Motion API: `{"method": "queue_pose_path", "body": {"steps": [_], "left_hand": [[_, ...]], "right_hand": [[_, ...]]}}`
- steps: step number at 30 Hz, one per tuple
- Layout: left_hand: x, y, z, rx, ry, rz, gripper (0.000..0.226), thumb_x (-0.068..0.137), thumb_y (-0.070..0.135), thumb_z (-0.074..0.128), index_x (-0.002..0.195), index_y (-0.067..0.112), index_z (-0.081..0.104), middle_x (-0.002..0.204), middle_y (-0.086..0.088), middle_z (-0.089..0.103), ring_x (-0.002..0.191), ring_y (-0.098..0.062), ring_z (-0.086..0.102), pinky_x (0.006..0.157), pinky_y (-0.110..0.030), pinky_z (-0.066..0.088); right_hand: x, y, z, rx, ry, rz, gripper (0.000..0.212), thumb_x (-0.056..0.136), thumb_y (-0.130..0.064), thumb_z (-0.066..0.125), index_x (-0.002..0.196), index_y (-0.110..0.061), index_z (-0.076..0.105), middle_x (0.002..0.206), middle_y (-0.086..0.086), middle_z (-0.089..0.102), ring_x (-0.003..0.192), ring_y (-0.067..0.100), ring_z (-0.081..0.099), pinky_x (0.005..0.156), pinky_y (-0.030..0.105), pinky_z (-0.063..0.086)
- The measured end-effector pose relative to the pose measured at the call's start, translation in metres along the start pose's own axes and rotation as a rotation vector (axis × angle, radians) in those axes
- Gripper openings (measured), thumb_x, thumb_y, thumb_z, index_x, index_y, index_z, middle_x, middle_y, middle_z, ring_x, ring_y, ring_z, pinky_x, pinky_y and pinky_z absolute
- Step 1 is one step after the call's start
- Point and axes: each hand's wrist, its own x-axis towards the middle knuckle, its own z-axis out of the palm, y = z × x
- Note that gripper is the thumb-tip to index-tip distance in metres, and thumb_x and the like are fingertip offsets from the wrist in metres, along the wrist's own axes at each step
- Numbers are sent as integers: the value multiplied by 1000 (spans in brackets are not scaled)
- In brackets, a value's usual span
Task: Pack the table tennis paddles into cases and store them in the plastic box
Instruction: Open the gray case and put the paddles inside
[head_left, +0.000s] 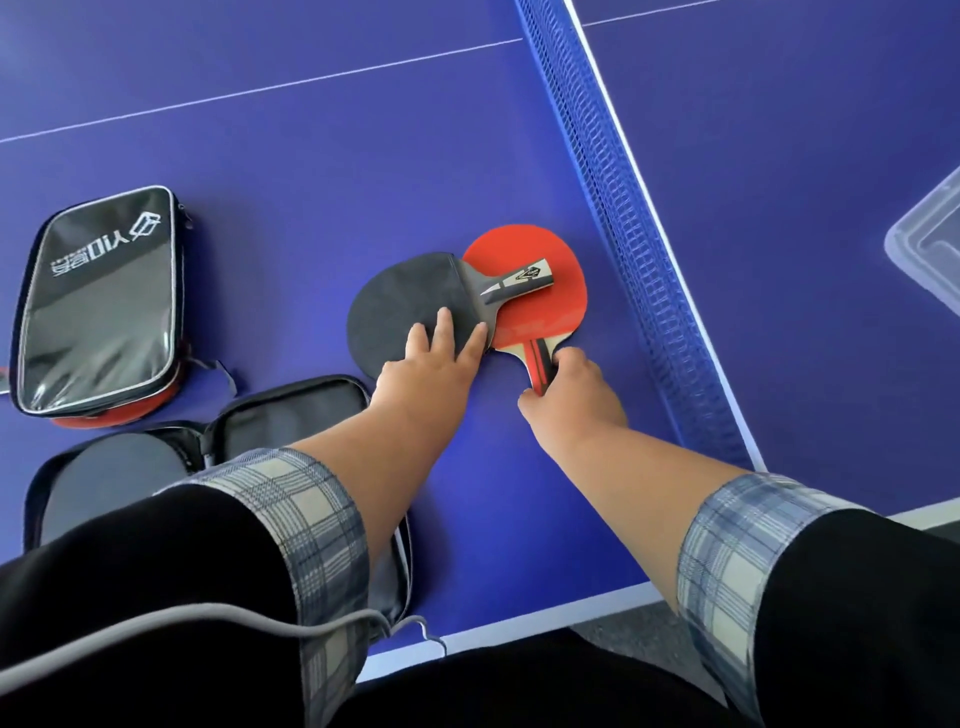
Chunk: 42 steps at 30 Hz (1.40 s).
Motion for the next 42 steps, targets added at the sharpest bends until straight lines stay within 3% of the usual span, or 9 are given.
{"method": "queue_pose_path", "body": {"steps": [6, 10, 18, 21, 25, 33, 36, 39, 42], "left_hand": [[-1, -1, -7, 15, 12, 40, 103, 88, 8, 52, 150, 29, -28, 165, -11, -14, 146, -42, 15, 77, -42, 53], [-1, -2, -9, 40, -1, 52, 102, 88, 9, 53, 152, 28, -24, 165, -7, -14, 145, -42, 16, 72, -41, 52], [-1, 0, -4, 41, -16, 26, 107, 86, 11, 56, 151, 31, -27, 165, -5, -17, 148, -39, 9, 72, -38, 47], [-3, -1, -5, 10, -48, 22, 98, 93, 20, 51, 150, 33, -27, 165, -4, -19, 149, -38, 4, 86, -41, 48], [-5, 1, -9, -89, -122, 36, 79, 101, 51, 35, 153, 35, -21, 165, -3, -20, 150, -38, -4, 110, -52, 34], [-11, -9, -6, -284, -226, 25, 85, 88, 78, 28, 156, 39, -3, 166, 2, -14, 152, -29, -11, 119, -51, 15], [-18, -10, -12, -453, -222, -20, 74, 96, 64, 32, 158, 36, 1, 167, -2, -7, 152, -29, -7, 122, -48, 14], [-32, -11, -29, -960, -61, -193, 66, 100, 15, 42, 158, 20, 12, 166, -7, 13, 150, -29, 19, 118, -41, 26], [-57, -19, -49, -1742, -35, -508, 41, 100, 45, 38, 136, 28, 49, 128, -3, 68, 114, -23, 66, 98, -43, 51]], "right_hand": [[-5, 1, -4, 35, -7, 50, 23, 85, -35, 55, 93, -14, 49, 101, 3, 49, 68, 26, 53, 52, 33, 36], [-11, 15, -16, 177, 49, 167, 22, 83, -28, 51, 95, -9, 51, 101, 9, 56, 67, 29, 55, 51, 32, 36], [-38, 22, -37, 225, 52, 176, 12, 83, -25, 52, 82, -15, 46, 79, 1, 50, 53, 19, 41, 48, 28, 33], [-51, 20, -50, 255, 48, 195, 13, 83, -22, 53, 77, -15, 43, 70, -1, 42, 52, 17, 33, 47, 28, 29], [-67, 16, -63, 344, 23, 238, 18, 81, -18, 53, 72, -17, 37, 63, -2, 33, 51, 17, 26, 46, 27, 25], [-96, 14, -78, 356, -32, 168, 15, 80, -23, 51, 71, -23, 39, 58, -7, 33, 45, 13, 27, 39, 23, 25], [-100, 7, -78, 320, -28, 41, 14, 80, -27, 52, 72, -23, 41, 60, -7, 36, 42, 11, 29, 31, 18, 23], [-102, -8, -73, 295, -57, -60, 12, 81, -27, 52, 75, -21, 43, 67, -4, 40, 49, 15, 33, 38, 23, 29], [-108, -23, -59, 335, -131, -104, 11, 82, -27, 53, 79, -19, 45, 70, -1, 44, 56, 19, 37, 47, 29, 33]]}}
